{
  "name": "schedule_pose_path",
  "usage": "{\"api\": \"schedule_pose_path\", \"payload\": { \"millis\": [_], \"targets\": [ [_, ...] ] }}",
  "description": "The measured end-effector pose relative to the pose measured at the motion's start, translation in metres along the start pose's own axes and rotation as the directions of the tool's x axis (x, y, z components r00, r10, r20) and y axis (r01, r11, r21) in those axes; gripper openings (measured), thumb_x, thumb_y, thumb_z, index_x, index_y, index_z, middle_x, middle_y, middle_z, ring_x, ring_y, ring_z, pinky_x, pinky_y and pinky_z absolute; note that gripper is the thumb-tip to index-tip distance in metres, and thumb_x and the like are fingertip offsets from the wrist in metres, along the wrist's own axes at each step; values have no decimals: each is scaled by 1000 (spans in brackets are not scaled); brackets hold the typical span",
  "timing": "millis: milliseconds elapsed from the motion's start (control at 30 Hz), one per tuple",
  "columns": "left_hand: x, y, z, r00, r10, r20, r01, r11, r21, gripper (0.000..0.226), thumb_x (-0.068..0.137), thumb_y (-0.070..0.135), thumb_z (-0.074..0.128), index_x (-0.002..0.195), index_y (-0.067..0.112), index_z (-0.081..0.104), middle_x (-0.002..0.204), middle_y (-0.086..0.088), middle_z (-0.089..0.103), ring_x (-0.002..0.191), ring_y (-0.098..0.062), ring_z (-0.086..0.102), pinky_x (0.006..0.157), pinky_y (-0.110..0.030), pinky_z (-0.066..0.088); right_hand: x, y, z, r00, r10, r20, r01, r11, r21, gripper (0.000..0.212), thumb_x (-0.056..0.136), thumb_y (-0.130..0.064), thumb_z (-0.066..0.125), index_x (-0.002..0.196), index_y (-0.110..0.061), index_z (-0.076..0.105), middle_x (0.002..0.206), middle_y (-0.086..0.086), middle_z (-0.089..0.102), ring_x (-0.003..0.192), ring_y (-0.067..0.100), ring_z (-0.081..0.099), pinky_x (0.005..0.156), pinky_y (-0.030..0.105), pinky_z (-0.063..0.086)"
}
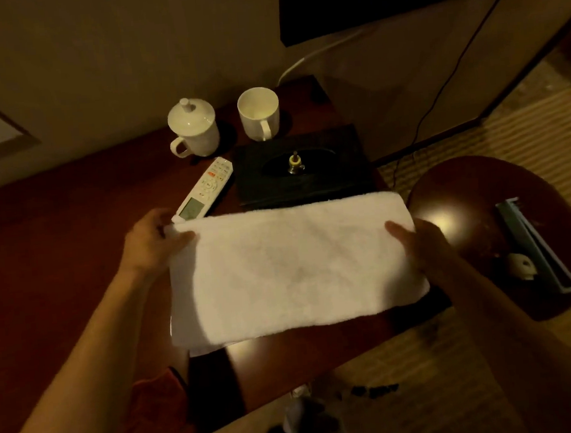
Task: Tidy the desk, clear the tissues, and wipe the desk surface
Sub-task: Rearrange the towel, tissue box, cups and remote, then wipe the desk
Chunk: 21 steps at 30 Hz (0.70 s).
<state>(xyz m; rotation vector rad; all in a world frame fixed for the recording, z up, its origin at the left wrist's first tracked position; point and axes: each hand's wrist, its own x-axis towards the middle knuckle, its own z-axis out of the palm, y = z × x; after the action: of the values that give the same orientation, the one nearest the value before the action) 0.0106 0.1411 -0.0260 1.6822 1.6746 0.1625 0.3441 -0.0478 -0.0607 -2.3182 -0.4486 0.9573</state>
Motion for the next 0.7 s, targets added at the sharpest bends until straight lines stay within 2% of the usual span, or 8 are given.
{"api": "schedule_pose_path", "payload": {
  "millis": [100, 167, 234, 300, 367, 467, 601, 701],
  "targets": [
    [-8, -22, 22, 957, -289, 25, 289, 956, -42, 81, 72, 54, 71, 131, 7, 41, 130, -18, 48, 102, -31, 55, 69, -39, 53, 1, 10, 8, 1000, 25, -10, -26, 994, -104, 73, 84, -53, 61, 132, 0, 47, 131, 21, 54, 118, 39, 51, 97, 46, 41],
    [-21, -30, 35, 914, -395, 89, 403, 909, -108, 90, 60, 69, 70, 117, 3, 48, 117, -19, 55, 91, -31, 60, 64, -39, 53, -2, 11, 10, 1000, 9, -28, -13, 988, -151, 78, 81, -57, 62, 133, -1, 46, 132, 20, 54, 118, 38, 51, 97, 45, 41],
    [-34, -33, 48, 913, -381, 143, 406, 878, -252, 76, 63, 61, 74, 111, 7, 51, 106, -13, 59, 82, -24, 58, 58, -31, 46, -4, 11, 12, 1000, -1, -16, -1, 994, -109, 81, 78, -57, 65, 135, -4, 45, 133, 18, 53, 119, 36, 50, 96, 44, 40],
    [-42, -32, 55, 929, -337, 153, 370, 858, -356, 57, 70, 47, 76, 109, 12, 53, 105, -8, 61, 85, -21, 58, 67, -32, 47, -7, 8, 13, 1000, -19, 16, 19, 1000, -24, 76, 77, -50, 71, 134, -6, 46, 134, 15, 53, 120, 34, 49, 93, 40, 38],
    [-47, -26, 53, 931, -312, 192, 366, 823, -435, 43, 72, 39, 77, 101, 14, 56, 102, -5, 63, 89, -23, 59, 75, -36, 48, -7, 7, 13, 999, 10, 40, -12, 999, 52, 85, 73, -46, 77, 139, -9, 40, 140, 13, 47, 125, 34, 44, 99, 43, 36],
    [-52, -19, 38, 921, -271, 279, 376, 803, -463, 38, 72, 37, 76, 99, 16, 58, 101, -5, 65, 90, -25, 62, 68, -36, 50, -8, 8, 13, 981, 110, 158, -135, 978, 157, 94, 64, -48, 82, 141, -17, 38, 141, 10, 46, 125, 35, 44, 101, 51, 37],
    [-60, -25, 10, 934, -186, 304, 326, 790, -520, 35, 76, 34, 72, 104, 22, 56, 105, -4, 65, 95, -26, 62, 73, -41, 52, -24, -4, 8, 938, 90, 335, -193, 938, 288, 75, 62, -43, 83, 125, -19, 52, 127, 9, 57, 113, 33, 54, 98, 53, 42],
    [-74, -42, -17, 957, -178, 230, 285, 730, -621, 46, 66, 39, 77, 104, 23, 58, 99, -5, 68, 92, -28, 65, 63, -39, 51, -40, -26, 7, 932, 35, 360, -167, 924, 343, 58, 69, -38, 79, 117, -16, 55, 111, 8, 62, 105, 30, 58, 93, 46, 45]
  ]
}}
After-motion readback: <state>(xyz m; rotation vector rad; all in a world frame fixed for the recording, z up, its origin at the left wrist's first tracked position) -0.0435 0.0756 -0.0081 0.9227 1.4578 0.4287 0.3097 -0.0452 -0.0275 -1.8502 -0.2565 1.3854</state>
